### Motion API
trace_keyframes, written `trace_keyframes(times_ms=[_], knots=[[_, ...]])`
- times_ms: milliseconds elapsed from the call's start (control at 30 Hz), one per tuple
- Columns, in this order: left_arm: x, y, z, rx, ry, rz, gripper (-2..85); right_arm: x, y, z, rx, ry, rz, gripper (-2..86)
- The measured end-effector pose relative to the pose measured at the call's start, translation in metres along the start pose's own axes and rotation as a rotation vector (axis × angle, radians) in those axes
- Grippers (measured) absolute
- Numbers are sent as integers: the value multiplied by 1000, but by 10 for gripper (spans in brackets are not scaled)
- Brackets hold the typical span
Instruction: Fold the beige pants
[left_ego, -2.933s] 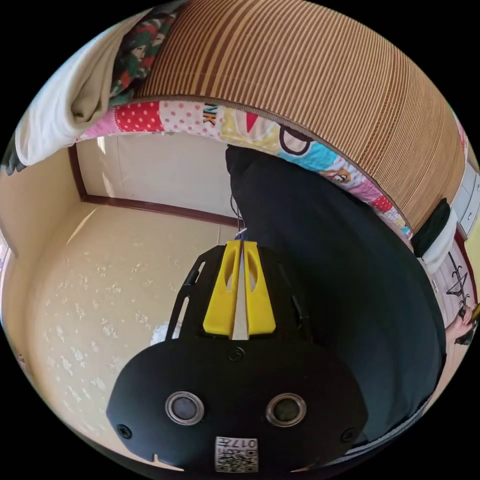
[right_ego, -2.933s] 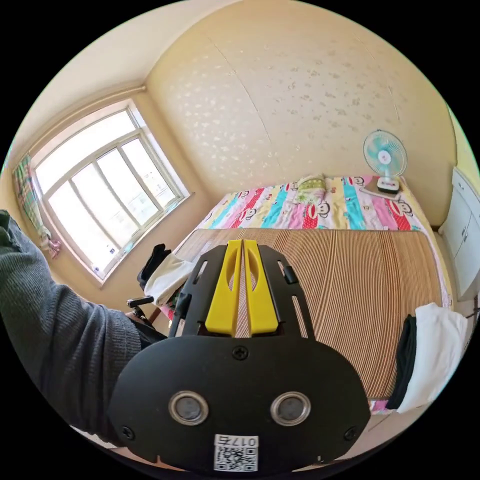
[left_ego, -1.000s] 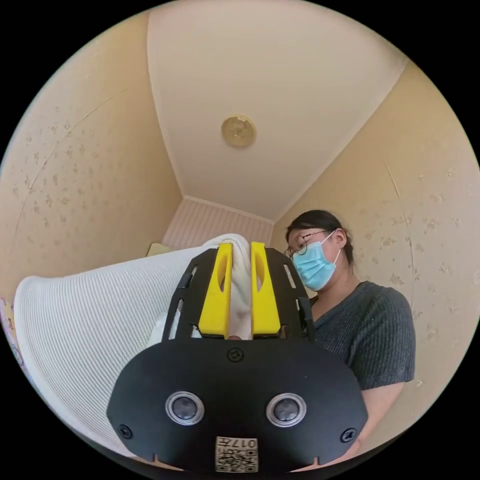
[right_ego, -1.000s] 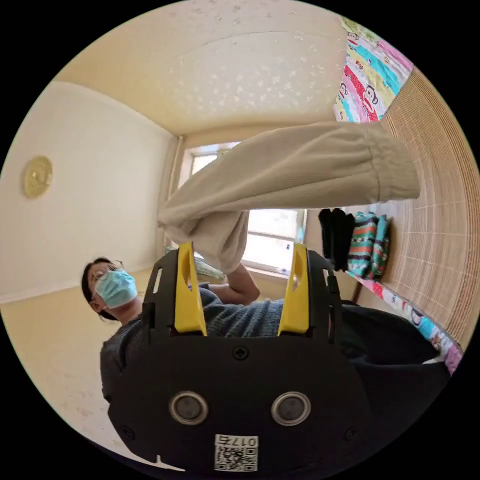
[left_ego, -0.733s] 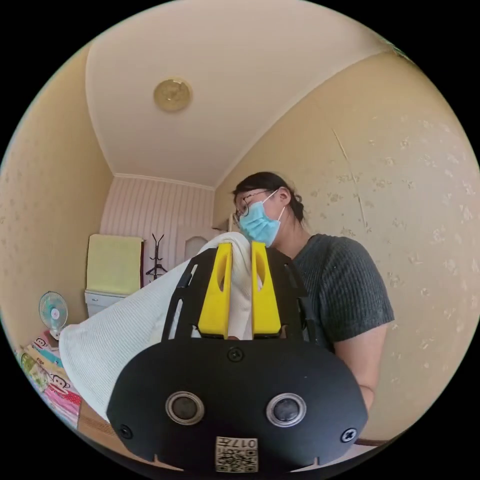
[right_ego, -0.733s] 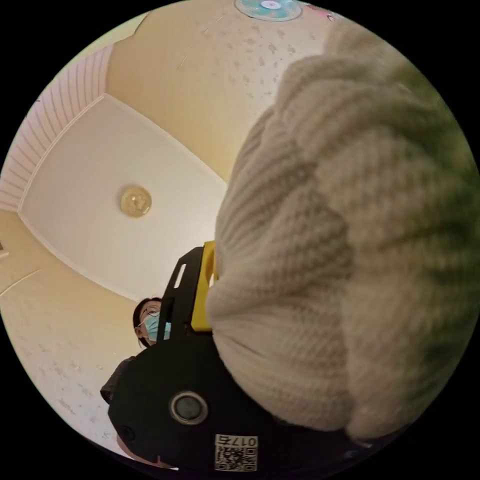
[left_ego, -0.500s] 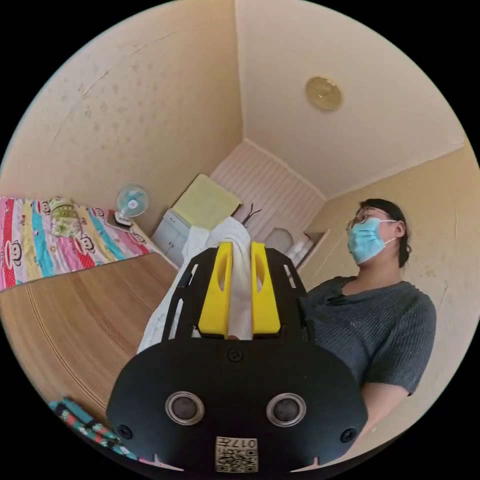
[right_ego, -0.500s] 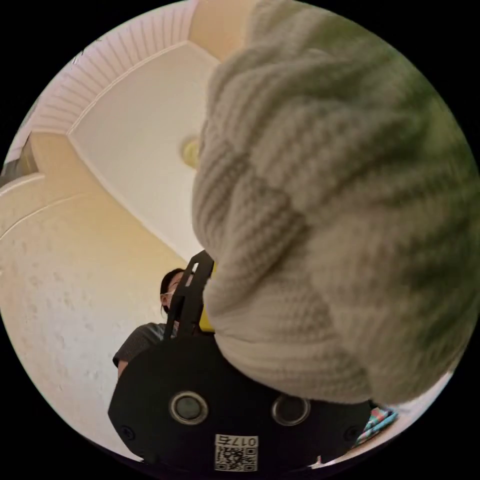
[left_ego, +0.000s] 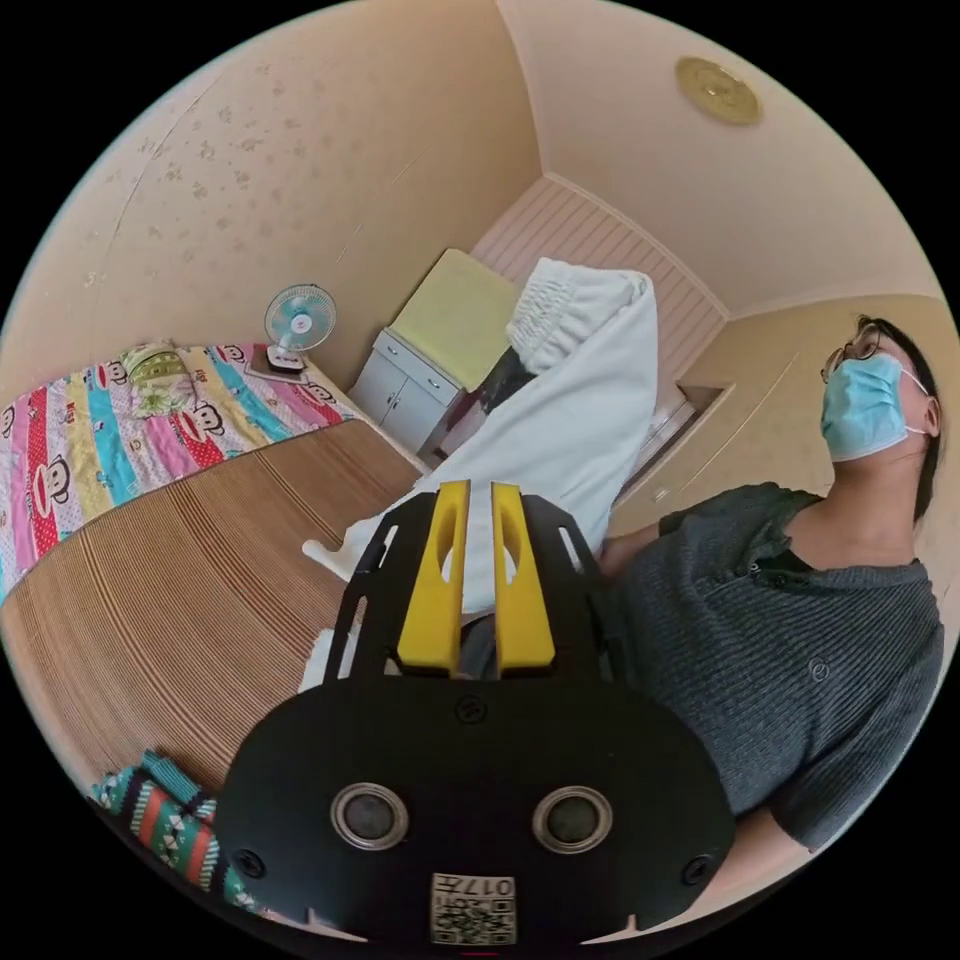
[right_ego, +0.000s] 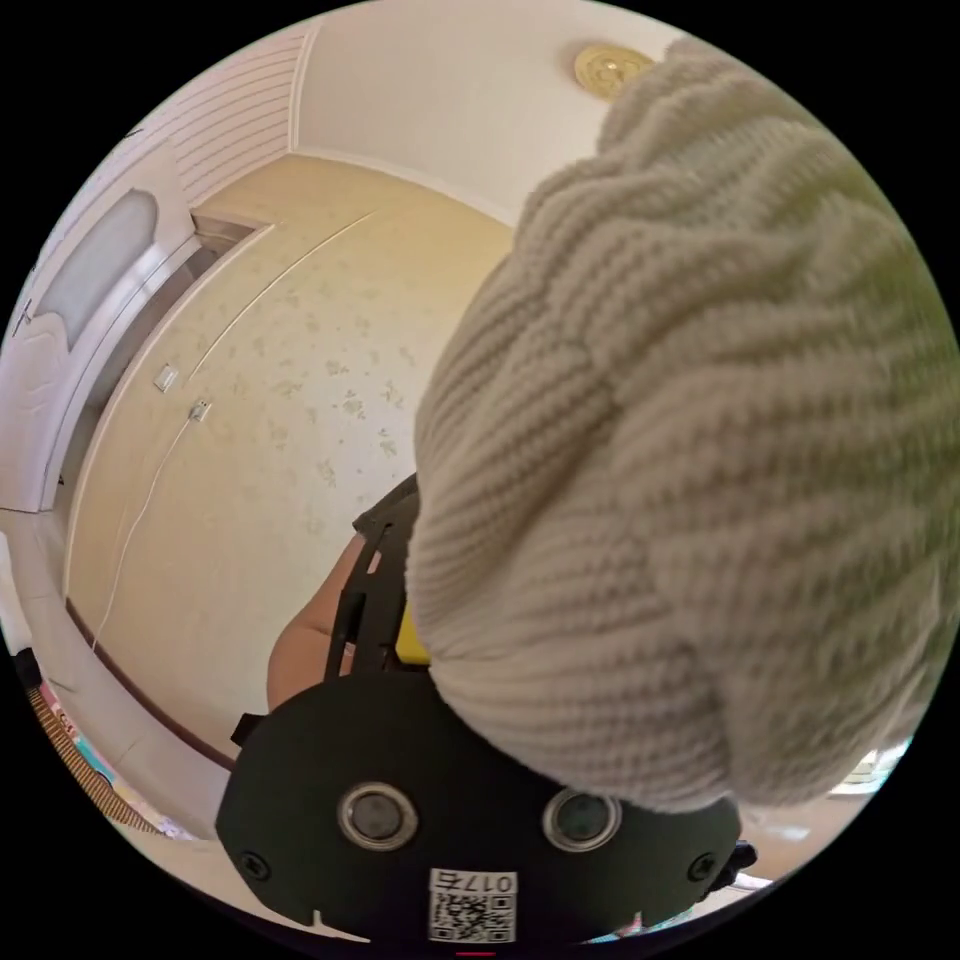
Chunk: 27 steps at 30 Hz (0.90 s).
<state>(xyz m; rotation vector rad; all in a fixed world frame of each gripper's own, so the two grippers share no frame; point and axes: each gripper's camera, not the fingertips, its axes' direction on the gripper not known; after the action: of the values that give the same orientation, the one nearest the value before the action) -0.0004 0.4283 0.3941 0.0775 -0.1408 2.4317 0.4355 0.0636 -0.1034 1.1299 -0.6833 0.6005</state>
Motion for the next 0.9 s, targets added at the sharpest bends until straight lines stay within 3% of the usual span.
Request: trace_keyframes(times_ms=[167, 267, 367, 567, 767, 900], knots=[[-4, -64, -19, 82, 260, 7, 113, 28, 67, 43, 14, -155, 109, 148], [-36, -90, -9, 9, 393, -181, 182, 42, 90, 45, -9, -64, 309, 148], [-77, -94, 4, -22, 630, -368, 192, 56, 114, 51, -77, -2, 506, 147], [-154, -77, 21, -155, 960, -685, 164, 59, 161, 60, -42, 58, 579, 143], [-178, -77, -10, -205, 932, -724, 177, 72, 190, 71, -50, 55, 552, 135], [-202, -59, -41, -73, 936, -824, 211, 88, 202, 82, -107, 45, 571, 127]])
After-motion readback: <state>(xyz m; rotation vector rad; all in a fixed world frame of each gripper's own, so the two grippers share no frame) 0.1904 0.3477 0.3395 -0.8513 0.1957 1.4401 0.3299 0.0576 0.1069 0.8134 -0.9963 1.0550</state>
